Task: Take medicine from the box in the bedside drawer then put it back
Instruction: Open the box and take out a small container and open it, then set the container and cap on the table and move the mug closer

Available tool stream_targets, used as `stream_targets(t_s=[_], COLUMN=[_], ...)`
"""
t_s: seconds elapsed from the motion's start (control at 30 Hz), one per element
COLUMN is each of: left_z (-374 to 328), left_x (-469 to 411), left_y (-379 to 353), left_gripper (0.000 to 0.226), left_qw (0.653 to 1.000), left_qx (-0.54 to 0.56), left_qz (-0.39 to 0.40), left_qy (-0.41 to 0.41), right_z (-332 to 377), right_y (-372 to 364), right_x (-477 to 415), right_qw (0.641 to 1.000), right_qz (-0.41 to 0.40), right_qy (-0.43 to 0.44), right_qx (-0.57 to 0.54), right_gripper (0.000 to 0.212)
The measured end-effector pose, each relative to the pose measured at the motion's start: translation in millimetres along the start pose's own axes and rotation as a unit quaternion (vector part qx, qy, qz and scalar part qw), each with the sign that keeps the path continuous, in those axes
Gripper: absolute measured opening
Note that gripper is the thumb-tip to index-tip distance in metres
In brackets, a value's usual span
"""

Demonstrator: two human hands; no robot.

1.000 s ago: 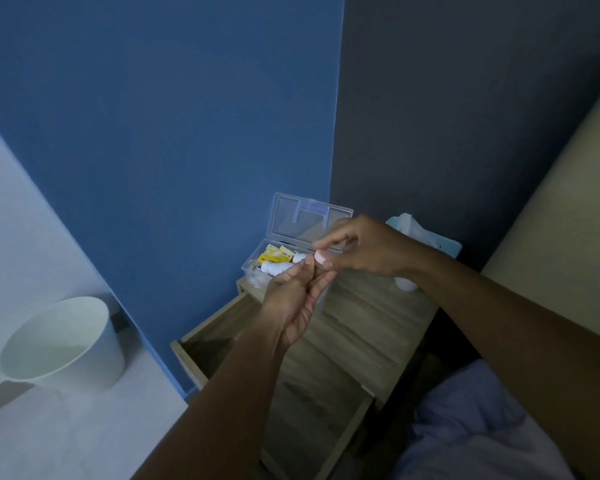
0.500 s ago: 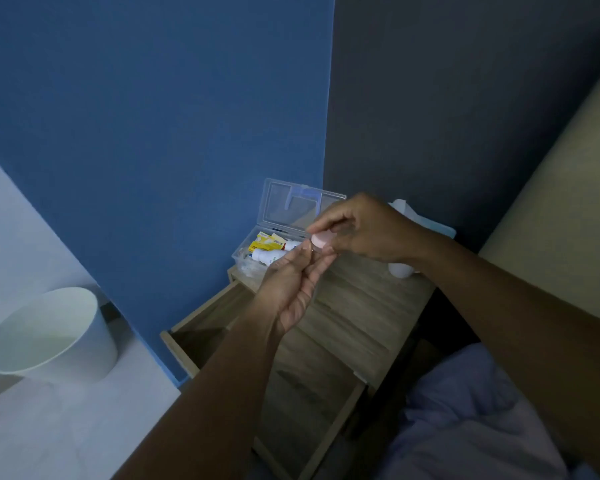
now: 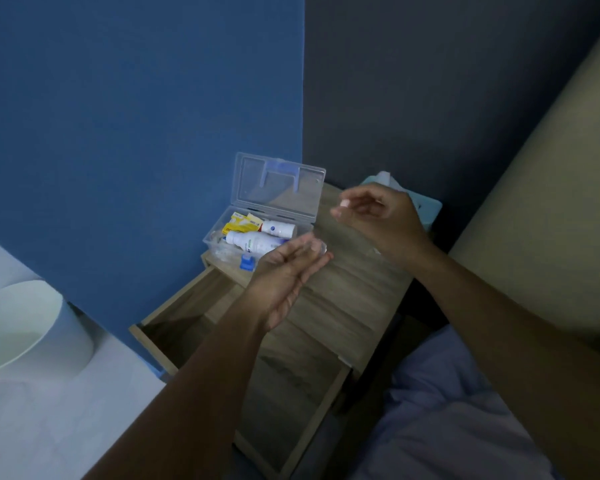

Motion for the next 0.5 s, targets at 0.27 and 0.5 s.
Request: stream_targets(t_s=[0.27, 0.5], left_z=[45.2, 66.3], left_x=[-30.7, -49.6], left_y=[32.9, 45.0], left_gripper=[0.029, 0.034], left_qw=[0.971, 0.833], left_qx=[-0.230, -0.543], left_qz=[-0.039, -0.011], left_qy=[-0.044, -0.107], right_z=[-144.0, -205.4], right_y=[4.1, -5.1], right_x=[72.9, 104.9], right_qw=[0.987, 0.985], right_qz=[-0.102, -0.105], right_qy=[-0.121, -0.107], right_qx=[-0.003, 0.083], right_gripper=[0.023, 0.009])
Point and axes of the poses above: each hand's wrist, its own x-axis away from the middle knuckle, its own y-axis out of the back of the hand, z = x × y, the point moved 8 cm from there along -x, towards the middle knuckle
